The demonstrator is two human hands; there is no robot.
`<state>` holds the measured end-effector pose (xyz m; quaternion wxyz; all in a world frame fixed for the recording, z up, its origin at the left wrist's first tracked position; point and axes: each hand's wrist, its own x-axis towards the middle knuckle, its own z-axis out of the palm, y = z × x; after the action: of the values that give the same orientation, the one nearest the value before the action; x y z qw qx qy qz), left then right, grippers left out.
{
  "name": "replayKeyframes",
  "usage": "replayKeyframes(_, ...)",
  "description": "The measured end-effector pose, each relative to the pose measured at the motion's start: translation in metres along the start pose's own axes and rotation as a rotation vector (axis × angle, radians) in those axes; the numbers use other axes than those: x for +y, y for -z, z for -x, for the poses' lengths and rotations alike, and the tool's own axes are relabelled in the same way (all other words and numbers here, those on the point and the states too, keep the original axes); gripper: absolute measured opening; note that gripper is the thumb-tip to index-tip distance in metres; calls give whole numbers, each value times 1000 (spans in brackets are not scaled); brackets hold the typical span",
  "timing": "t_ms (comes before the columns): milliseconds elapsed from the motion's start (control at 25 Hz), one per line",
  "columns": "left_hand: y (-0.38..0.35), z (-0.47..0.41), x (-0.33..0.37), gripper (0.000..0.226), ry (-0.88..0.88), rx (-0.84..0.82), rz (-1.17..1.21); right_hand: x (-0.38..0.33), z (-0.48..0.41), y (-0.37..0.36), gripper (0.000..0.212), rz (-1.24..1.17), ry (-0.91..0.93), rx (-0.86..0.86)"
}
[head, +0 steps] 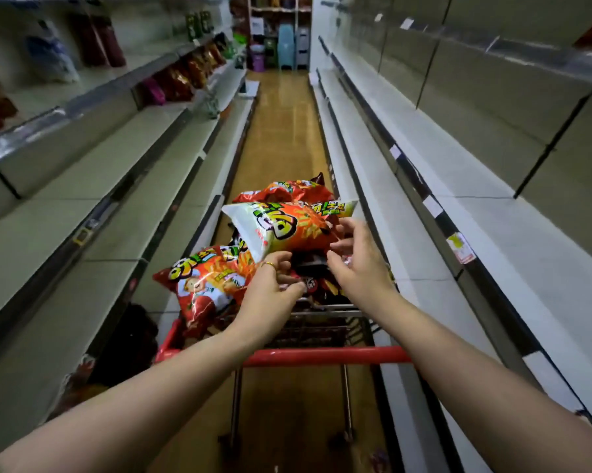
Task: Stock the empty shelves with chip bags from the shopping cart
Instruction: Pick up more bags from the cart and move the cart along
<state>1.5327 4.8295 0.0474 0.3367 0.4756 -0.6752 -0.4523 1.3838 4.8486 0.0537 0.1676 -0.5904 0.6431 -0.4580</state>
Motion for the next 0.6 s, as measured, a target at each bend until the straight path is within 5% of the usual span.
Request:
replayKeyframes(200,-17,39,-36,54,69,-1,-181,35,45,0,47,68,-74,-118)
replayKeyframes(400,-23,60,-89,59,211,-139,-716,82,97,-5,56,680,-125,-644)
replayKeyframes(600,-22,44,-99,42,230,-209,-674,100,101,-13,45,750,-74,-604)
